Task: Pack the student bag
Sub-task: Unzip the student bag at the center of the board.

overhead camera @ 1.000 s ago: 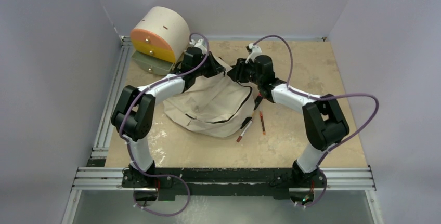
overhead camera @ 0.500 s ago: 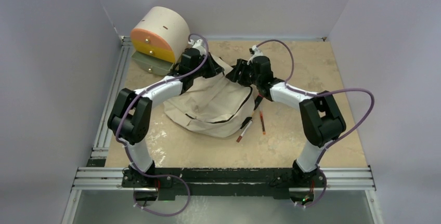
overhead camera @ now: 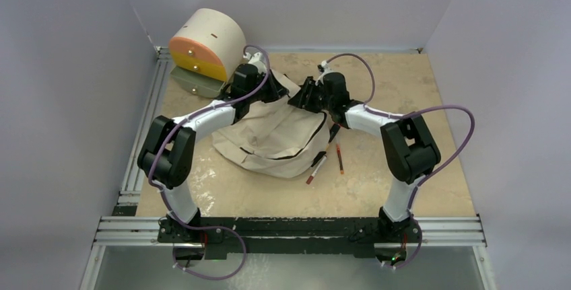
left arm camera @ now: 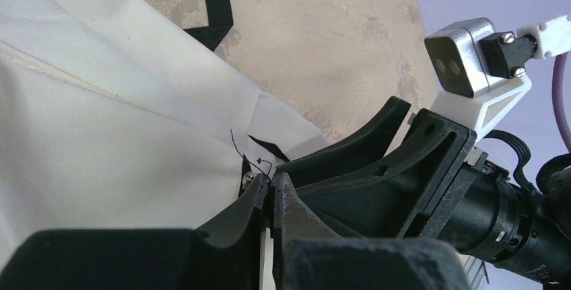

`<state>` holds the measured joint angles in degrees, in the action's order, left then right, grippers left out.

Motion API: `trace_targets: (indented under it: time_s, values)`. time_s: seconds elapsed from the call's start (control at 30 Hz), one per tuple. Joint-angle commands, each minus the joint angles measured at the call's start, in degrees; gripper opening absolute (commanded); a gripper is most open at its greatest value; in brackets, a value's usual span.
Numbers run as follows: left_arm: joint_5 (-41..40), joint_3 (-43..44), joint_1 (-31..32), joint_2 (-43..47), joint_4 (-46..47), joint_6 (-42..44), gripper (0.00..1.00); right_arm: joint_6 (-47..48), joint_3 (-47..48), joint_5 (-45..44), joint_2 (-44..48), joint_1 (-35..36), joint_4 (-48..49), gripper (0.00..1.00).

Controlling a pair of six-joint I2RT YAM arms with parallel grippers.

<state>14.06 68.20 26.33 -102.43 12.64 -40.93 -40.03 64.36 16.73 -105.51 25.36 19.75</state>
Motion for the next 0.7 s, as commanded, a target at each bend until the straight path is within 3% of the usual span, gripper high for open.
trace_targets:
  time_s: [0.0,0.17,0.67]
  values:
    - [-1.1,-1.1,0.0,4.6,3.0,1.6,0.0,-5.4,-3.4,-5.8,4.7,-0.8,3.1,0.49]
    - [-1.2,-3.3,0.0,5.9,3.4,1.6,0.0,-9.7,-6.1,-5.3,6.2,-2.9,6.3,0.49]
    - [-1.3,-5.3,0.0,6.5,4.0,1.3,0.0,-6.1,5.1,5.6,-2.4,-3.7,3.6,0.52]
